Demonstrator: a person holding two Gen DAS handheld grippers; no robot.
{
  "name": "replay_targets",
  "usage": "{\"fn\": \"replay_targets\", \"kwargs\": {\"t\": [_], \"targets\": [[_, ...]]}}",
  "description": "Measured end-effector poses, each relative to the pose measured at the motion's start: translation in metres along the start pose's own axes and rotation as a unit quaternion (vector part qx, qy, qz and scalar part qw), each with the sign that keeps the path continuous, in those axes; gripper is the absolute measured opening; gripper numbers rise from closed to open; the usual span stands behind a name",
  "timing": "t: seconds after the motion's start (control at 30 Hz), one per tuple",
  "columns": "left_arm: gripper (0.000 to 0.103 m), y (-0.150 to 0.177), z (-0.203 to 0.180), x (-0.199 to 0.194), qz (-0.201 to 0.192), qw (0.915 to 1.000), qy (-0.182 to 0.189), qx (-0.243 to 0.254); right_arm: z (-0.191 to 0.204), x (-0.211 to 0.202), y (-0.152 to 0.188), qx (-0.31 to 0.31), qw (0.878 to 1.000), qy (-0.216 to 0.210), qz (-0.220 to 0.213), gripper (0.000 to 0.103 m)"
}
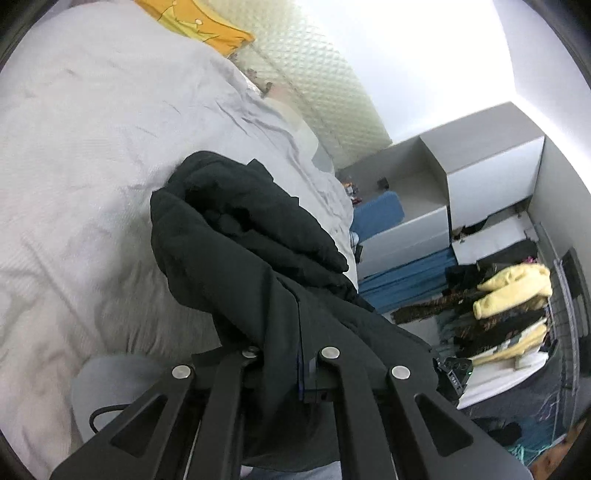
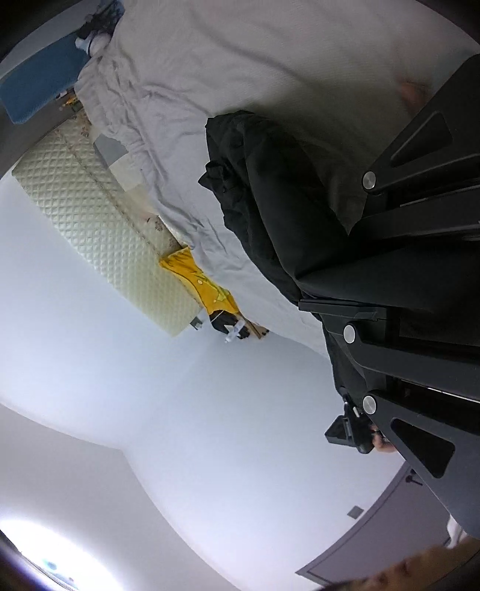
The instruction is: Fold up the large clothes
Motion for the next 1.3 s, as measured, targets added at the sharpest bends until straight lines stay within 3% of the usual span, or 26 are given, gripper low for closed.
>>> {"fn": "replay_targets", "kwargs": {"t": [0.2,0.4,0.6,0.87,1.03,1.17,1.3], "targets": [[0.001,0.033,-0.027,-0.050,0.002,0.9999,-0.010,0.013,0.019,-0.045,0.019,0.011,1.000,0.019,-0.007,0.005],[0.001,0.041,-0.049,-0.037,0.021,0.9992,-0.027,0.021,0.005,-0.046,0.016,0.032,0.999,0.044,-0.004,0.005],[0.003,-0.015,-0.046,0.014,0.017,0.9988,-0.034,0.032,-0.023,0.004,-0.037,0.042,0.998,0.052,-0.004,0.005],[0.004,-0.108,-0.008,0.124,0.028,0.9954,-0.090,-0.017,-0.107,0.122,-0.105,0.077,0.985,0.148,0.034,0.005],[0.008,-0.145,0.020,0.181,0.031,0.9873,-0.153,-0.027,-0.163,0.170,-0.115,0.143,0.971,0.190,0.031,0.005],[0.009,-0.156,0.043,0.207,0.031,0.9830,-0.171,-0.060,-0.199,0.193,-0.113,0.177,0.956,0.230,0.039,0.004],[0.009,-0.159,0.058,0.226,0.039,0.9795,-0.186,-0.066,-0.219,0.205,-0.110,0.185,0.950,0.246,0.052,0.004]]}}
Point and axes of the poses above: each gripper's, at about its wrist camera, not at the fingertips, and x roughly the way its jaws point, z to its left, y to its underside, the point moved 6 cm from there along x, roughly the way its jaws point, and after that the axes turned 9 degrees about -z, right-handed, at the moved point
